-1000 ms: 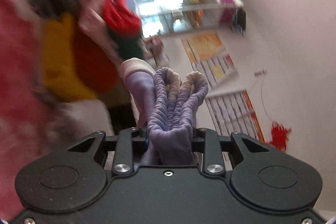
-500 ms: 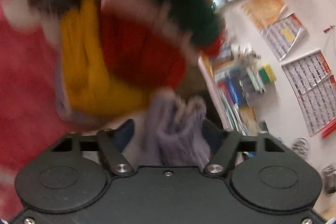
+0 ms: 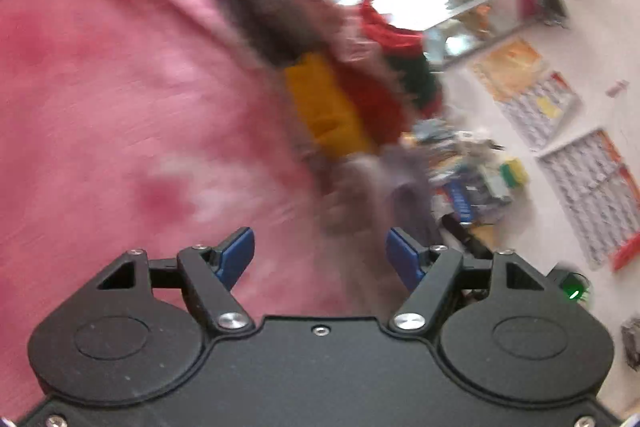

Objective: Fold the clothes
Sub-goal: 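Lower the garment onto the folded stack and open both grippers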

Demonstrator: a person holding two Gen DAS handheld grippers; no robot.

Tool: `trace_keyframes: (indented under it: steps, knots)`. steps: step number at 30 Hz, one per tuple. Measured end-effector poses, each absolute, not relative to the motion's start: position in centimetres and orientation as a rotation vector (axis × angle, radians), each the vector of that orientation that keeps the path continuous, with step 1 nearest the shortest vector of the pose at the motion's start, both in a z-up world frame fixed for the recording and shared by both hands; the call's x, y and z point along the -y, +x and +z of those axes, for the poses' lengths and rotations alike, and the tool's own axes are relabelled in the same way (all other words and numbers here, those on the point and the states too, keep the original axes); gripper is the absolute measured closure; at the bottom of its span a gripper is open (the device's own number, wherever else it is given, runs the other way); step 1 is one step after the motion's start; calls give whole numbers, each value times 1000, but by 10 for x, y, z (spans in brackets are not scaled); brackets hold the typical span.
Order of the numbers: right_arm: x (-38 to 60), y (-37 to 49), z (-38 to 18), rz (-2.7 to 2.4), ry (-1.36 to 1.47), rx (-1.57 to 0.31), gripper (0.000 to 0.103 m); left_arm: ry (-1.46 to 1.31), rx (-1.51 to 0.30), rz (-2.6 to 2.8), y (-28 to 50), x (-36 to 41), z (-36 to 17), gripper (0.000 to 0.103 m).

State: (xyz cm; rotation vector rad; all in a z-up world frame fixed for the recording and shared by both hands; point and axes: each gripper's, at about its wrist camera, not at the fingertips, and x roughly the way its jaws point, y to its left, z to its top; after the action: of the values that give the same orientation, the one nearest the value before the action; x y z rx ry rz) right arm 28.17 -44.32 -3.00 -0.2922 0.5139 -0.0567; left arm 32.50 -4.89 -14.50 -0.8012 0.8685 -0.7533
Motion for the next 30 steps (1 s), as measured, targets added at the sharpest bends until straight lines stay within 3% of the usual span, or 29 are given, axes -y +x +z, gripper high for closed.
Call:
trace_keyframes:
  steps: [1,2,4,8,12,14,16,21,25,30]
  knots:
    - [433,292,-34,-52,-380,-558,11,-807,-898,-741,324,41,-151,31]
    - [433,301,-40,-55,-402,-580,32,-825,-907,-725,324,34,-156,31]
    - [436,312,-44,-46,-375,-593,59,-829,-896,-731,326,25,-161,31]
    - [414,318,-32,-42,-456,-579,84,-870,-910,-747,328,14,-166,32]
    - [381,315,-18,-27,-541,-569,80,-894,-902,-766,335,10,-160,32]
    - [376,309,-11,-12,-516,-554,62,-910,-898,-764,338,9,-158,32]
    - [370,304,-4,3,-491,-538,52,-920,-892,-769,340,7,-157,32]
    - [359,292,14,26,-425,-492,52,-934,-861,-812,338,5,-147,32]
    - [397,333,23,-108,-251,-441,53,-939,-879,-799,337,4,-153,32]
    - [431,390,-11,-127,-92,-586,51,-982,-893,-784,339,-2,-159,32]
